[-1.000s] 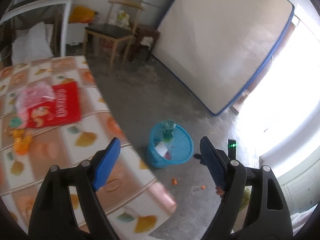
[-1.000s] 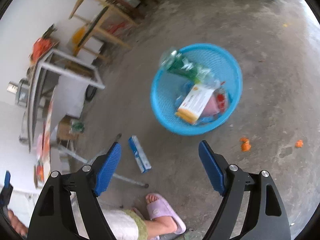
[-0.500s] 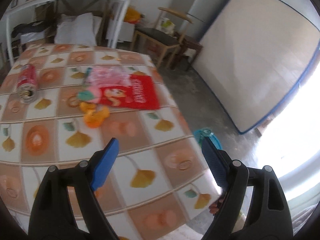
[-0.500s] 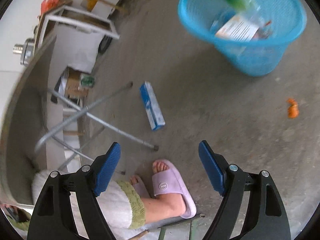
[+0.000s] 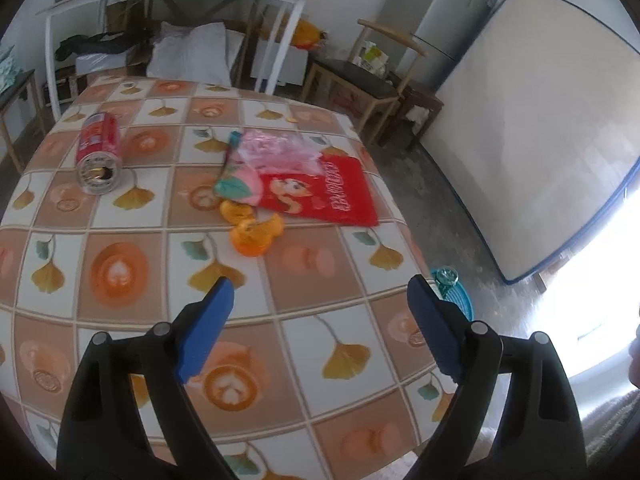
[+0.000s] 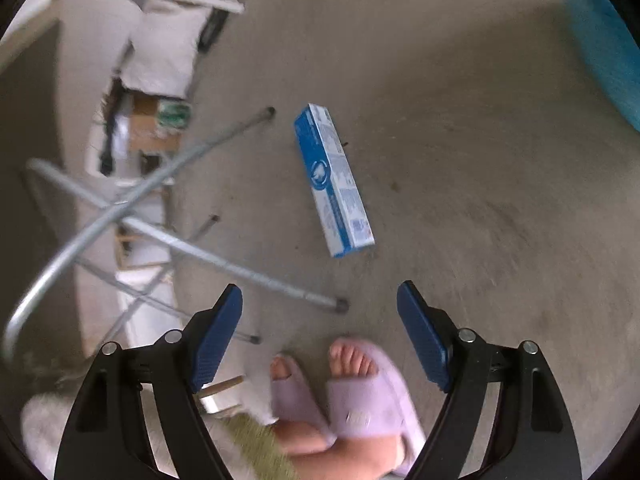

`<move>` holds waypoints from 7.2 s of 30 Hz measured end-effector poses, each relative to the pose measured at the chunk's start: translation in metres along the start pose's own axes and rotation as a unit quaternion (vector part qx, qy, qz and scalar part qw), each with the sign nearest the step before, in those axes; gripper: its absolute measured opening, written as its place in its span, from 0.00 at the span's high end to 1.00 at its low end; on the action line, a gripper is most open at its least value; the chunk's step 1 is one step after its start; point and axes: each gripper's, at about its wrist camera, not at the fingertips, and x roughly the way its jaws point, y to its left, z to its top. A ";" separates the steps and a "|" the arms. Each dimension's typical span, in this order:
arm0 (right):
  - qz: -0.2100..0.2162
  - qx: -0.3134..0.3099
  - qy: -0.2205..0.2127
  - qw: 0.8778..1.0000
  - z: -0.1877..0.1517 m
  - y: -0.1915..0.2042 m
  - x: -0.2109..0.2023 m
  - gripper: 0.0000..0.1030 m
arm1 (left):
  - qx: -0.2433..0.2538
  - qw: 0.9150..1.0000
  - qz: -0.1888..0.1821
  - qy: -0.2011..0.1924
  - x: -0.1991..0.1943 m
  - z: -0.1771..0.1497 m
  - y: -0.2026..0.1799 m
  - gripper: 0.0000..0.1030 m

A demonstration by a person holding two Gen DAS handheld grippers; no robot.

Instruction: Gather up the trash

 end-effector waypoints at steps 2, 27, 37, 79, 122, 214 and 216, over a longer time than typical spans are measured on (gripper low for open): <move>-0.034 -0.018 0.010 0.999 0.017 0.010 0.024 0.24 | -0.006 1.000 0.011 0.000 -0.006 -0.001 0.012 0.18; -0.248 -0.162 0.087 0.951 0.053 0.072 0.163 0.51 | -0.085 0.993 0.076 0.003 -0.029 -0.015 0.103 0.18; -0.162 -0.060 0.073 0.982 -0.015 -0.006 0.012 0.53 | -0.085 0.996 0.030 -0.027 -0.039 -0.027 0.095 0.18; -0.148 0.093 -0.283 0.943 -0.090 -0.007 -0.377 0.40 | -0.098 0.985 -0.038 -0.139 -0.118 -0.061 0.092 0.18; -0.038 -0.404 -0.035 0.913 -0.096 0.444 -0.134 0.95 | -0.085 0.995 -0.037 -0.048 -0.006 -0.054 0.120 0.32; -0.035 -0.491 -0.027 0.870 -0.169 0.434 -0.153 0.62 | -0.082 0.996 -0.024 -0.015 -0.016 -0.069 0.126 0.34; -0.006 -0.474 -0.036 0.880 -0.163 0.430 -0.167 0.57 | -0.078 0.996 -0.030 -0.017 -0.017 -0.069 0.124 0.34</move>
